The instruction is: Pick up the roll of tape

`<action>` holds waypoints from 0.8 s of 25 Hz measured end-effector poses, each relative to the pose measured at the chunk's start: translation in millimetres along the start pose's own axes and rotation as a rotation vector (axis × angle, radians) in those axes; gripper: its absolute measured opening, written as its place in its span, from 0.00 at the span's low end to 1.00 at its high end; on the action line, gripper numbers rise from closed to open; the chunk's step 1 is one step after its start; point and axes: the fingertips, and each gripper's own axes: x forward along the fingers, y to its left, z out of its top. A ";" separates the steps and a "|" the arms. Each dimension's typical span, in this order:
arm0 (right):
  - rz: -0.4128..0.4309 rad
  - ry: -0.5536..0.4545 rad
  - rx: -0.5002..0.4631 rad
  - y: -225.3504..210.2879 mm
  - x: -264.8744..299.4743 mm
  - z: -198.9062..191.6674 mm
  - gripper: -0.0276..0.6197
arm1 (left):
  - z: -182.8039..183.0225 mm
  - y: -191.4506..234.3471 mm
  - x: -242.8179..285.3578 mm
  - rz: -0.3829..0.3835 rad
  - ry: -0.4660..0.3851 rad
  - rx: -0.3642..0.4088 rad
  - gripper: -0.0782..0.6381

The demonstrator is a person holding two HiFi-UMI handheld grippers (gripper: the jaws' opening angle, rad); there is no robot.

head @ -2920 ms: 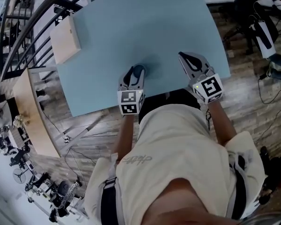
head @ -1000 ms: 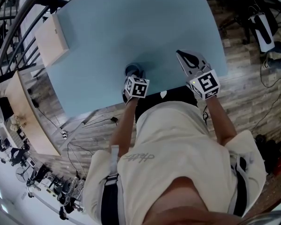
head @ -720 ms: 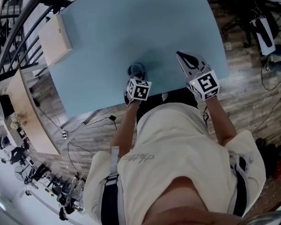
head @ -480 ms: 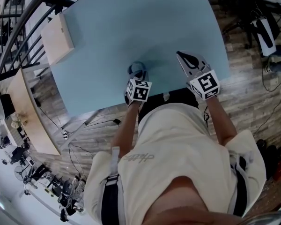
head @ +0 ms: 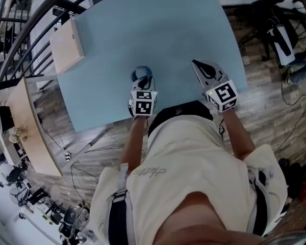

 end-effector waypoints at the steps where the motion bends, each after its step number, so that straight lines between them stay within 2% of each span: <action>1: -0.005 -0.007 0.009 -0.1 -2.2 1.9 0.05 | 8.3 2.3 -4.0 0.006 -0.022 0.000 0.19; 5: -0.016 -0.022 0.017 8.1 -10.7 9.7 0.05 | 27.5 12.0 -22.5 0.024 -0.085 0.002 0.19; 12: -0.035 -0.076 -0.024 8.8 -13.0 43.1 0.05 | 72.3 25.8 -39.6 0.031 -0.210 0.017 0.19; 20: -0.052 -0.138 -0.008 15.1 -22.3 75.1 0.05 | 104.5 38.3 -73.7 0.045 -0.308 0.009 0.19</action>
